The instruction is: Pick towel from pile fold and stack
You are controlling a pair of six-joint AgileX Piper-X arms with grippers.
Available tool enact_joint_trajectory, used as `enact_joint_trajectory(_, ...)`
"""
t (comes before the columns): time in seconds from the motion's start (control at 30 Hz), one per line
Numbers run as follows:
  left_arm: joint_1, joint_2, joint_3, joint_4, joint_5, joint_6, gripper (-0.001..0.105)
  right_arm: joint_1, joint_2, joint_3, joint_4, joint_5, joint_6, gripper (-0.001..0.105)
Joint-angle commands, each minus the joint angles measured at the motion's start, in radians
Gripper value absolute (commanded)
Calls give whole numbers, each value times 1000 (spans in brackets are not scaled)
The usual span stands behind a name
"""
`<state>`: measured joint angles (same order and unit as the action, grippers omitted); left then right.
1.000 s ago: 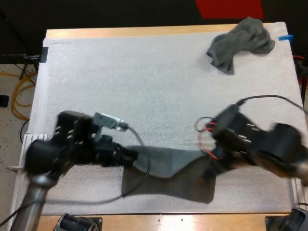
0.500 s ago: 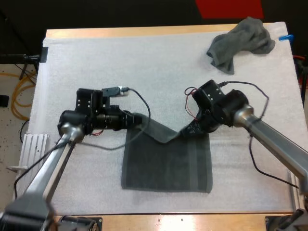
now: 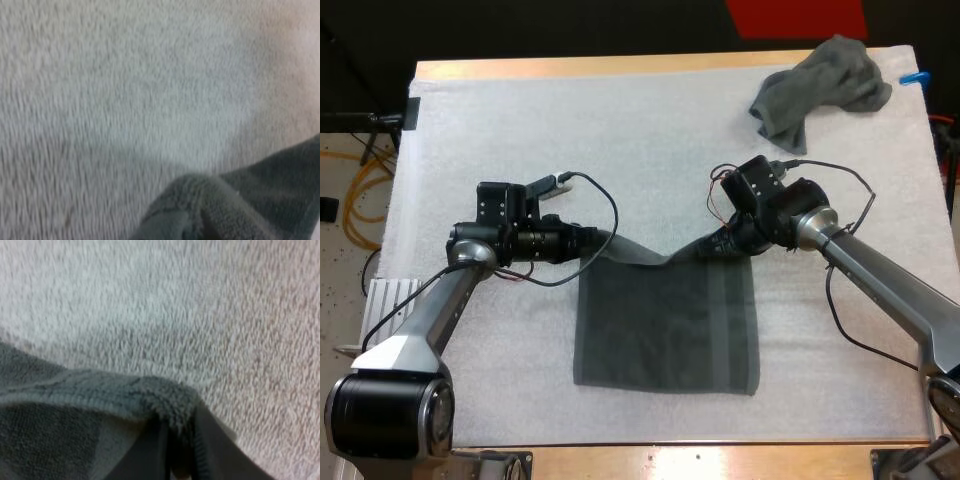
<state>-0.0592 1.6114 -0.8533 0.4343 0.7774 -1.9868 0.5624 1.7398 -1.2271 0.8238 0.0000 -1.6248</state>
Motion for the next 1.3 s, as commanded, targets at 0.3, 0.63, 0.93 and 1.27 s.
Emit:
enact_joint_trajectory(0.3, 0, -6, -2, -21, 18, 9, 24, -1, -7, -4, -8, 23, 37, 14)
enact_joint_trajectory(0.63, 0, -19, -2, 20, 178, 36, 32, 1, -10, -6, 237, -84, -30, 66)
enact_joint_trajectory(0.93, 0, -226, -2, 306, -124, 340, 32, 1, -147, -6, 321, -54, -62, 66)
enact_joint_trajectory(1.27, 0, -497, -2, 440, -334, 406, 32, 1, -297, -6, 321, -98, -33, 66)
